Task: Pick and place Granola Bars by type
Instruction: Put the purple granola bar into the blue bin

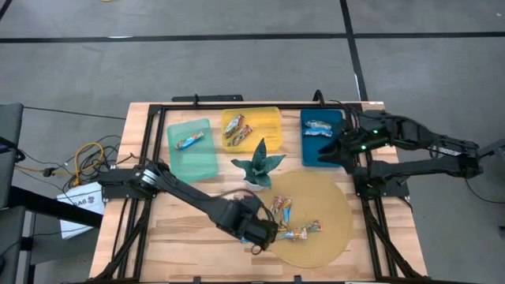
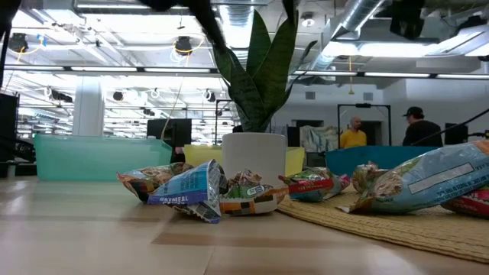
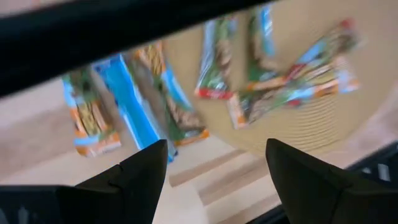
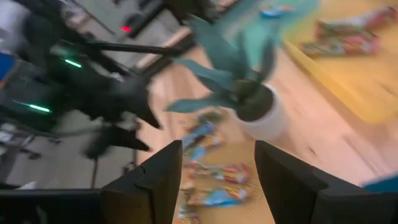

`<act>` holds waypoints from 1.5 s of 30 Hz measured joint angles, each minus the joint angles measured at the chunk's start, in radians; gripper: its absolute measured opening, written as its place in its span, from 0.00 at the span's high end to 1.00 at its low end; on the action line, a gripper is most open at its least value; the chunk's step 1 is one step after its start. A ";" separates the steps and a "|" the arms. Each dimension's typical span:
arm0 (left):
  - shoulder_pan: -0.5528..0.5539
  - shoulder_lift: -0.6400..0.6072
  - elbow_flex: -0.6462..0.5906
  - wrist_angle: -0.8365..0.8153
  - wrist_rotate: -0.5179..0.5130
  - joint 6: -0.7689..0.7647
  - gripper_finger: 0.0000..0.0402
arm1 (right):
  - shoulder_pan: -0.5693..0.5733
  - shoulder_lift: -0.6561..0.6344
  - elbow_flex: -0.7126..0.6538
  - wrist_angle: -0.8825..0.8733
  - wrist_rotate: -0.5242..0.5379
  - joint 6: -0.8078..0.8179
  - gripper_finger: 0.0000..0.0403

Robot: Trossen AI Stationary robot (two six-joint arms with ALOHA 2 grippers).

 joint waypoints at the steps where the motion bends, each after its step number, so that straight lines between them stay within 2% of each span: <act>1: -0.001 0.019 0.000 -0.005 0.018 -0.018 0.34 | 0.016 -0.010 0.000 0.015 0.000 0.000 0.52; 6: -0.002 0.096 0.000 -0.050 0.071 -0.121 0.34 | 0.084 -0.047 0.000 0.099 0.000 0.002 0.52; 13: -0.002 0.155 0.000 -0.064 0.108 -0.169 0.34 | 0.143 -0.083 0.000 0.158 0.000 0.002 0.55; 31: 0.002 0.176 0.001 -0.152 0.083 -0.232 0.34 | 0.194 -0.087 0.000 0.165 0.000 0.002 0.57; 35: 0.003 0.199 0.000 -0.125 0.106 -0.224 0.40 | 0.194 -0.087 0.000 0.163 0.000 0.001 0.57; 45: 0.011 0.215 0.000 -0.086 0.093 -0.203 0.61 | 0.194 -0.087 0.000 0.163 0.000 0.000 0.57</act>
